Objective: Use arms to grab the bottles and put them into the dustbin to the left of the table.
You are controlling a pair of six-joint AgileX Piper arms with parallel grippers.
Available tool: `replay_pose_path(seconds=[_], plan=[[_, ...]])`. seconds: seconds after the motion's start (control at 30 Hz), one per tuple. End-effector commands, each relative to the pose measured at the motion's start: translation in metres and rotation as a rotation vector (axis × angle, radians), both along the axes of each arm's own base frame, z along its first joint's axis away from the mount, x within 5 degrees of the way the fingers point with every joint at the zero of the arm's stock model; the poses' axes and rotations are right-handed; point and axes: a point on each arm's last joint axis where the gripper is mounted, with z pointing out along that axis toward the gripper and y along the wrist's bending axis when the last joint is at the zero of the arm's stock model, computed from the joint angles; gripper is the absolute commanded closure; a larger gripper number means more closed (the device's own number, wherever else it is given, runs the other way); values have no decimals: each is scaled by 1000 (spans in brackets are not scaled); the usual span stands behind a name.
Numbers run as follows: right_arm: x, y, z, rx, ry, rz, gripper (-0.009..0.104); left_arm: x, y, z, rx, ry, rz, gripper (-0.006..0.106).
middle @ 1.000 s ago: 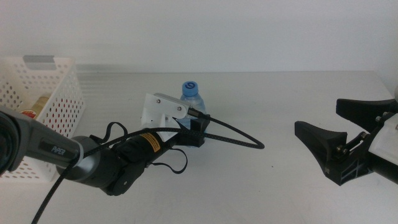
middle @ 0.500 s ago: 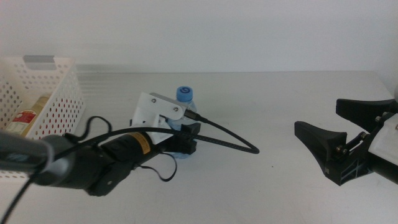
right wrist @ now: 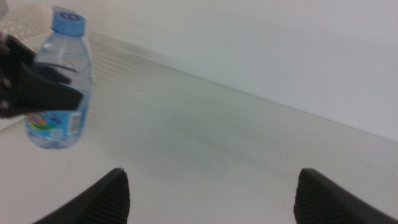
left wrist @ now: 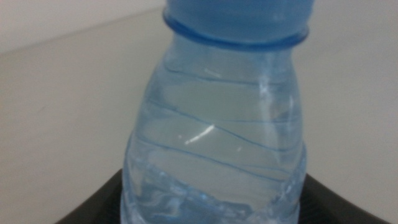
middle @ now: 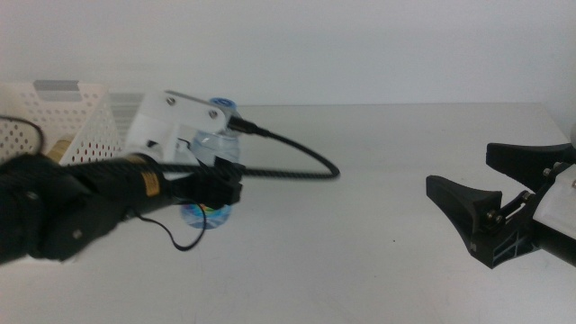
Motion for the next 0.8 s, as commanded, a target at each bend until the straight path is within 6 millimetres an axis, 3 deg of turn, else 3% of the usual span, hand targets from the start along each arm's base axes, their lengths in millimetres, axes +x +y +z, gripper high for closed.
replay_pose_path(seconds=[0.0, 0.37, 0.6, 0.77], plan=[[1, 1, 17, 41, -102, 8, 18, -1, 2, 46, -75, -99, 24, 105], [1, 1, 17, 41, -102, 8, 18, 3, 18, 112, 140, 2, 109, 105], [1, 1, 17, 41, -102, 8, 18, 12, 53, 146, 164, 39, 228, 105], [1, 1, 17, 41, -102, 8, 18, 30, 81, 158, 206, 93, 283, 105]])
